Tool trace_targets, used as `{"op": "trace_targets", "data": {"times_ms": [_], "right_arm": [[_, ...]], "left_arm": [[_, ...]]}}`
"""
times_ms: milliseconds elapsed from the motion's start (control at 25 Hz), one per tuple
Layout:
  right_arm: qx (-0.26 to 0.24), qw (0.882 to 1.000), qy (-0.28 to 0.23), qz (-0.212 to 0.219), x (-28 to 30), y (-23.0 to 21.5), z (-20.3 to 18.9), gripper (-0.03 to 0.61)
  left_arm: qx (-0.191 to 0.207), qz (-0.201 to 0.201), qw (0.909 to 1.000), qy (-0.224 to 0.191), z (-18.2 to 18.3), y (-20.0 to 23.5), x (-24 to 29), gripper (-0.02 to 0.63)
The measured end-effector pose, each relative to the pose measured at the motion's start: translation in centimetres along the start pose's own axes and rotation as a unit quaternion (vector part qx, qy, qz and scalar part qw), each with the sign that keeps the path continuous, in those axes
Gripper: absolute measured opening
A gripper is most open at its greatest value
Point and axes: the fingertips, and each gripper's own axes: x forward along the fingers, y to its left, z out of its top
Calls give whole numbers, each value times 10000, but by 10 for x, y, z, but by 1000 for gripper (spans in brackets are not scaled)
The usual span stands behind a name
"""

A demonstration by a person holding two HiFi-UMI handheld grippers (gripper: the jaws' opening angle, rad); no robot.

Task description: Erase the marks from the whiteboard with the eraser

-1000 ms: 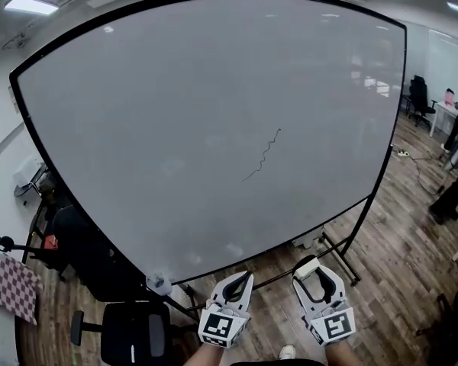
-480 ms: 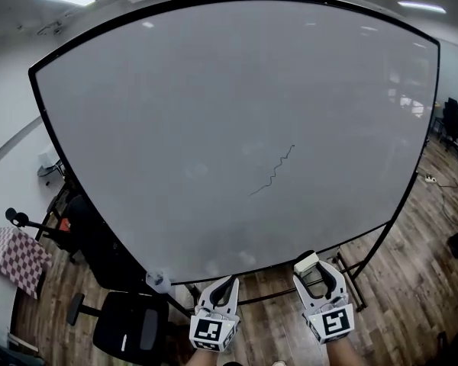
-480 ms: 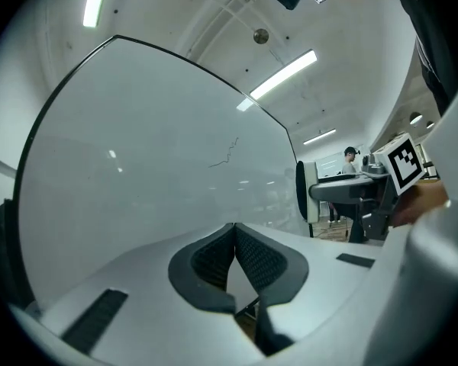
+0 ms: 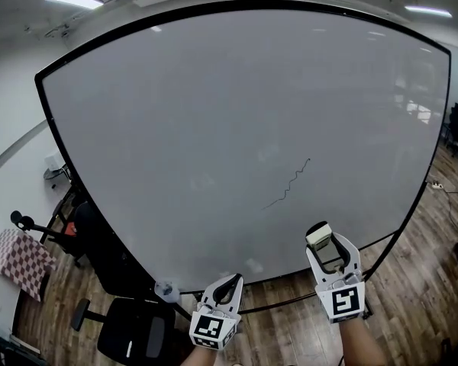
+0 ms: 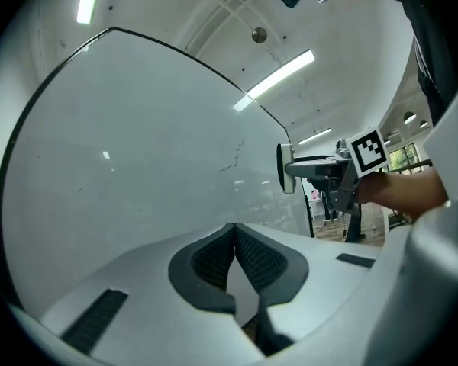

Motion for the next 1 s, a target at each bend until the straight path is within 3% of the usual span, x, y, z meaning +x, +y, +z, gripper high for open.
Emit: {"op": "trace_targets", "data": {"times_ms": [200,480,680,1000], "right_arm": [[-1130,9927,270,-315,35,-21,19,244],[-2179,9725,431,-697,77,-59,57,244],[-2666,9584,575,-841,95,-86,86,244],[-3013,9415,783,-1292,118,-128,119,244]], "left_arm": [[-39,-50,9997,-216,16,11,-1,19],[67,-147,9994,-314,20,9,-2,19],[57,-196,9994,-262,19,8,-6,18],[41,-189,9996,-200,17,17,-12,19]]}}
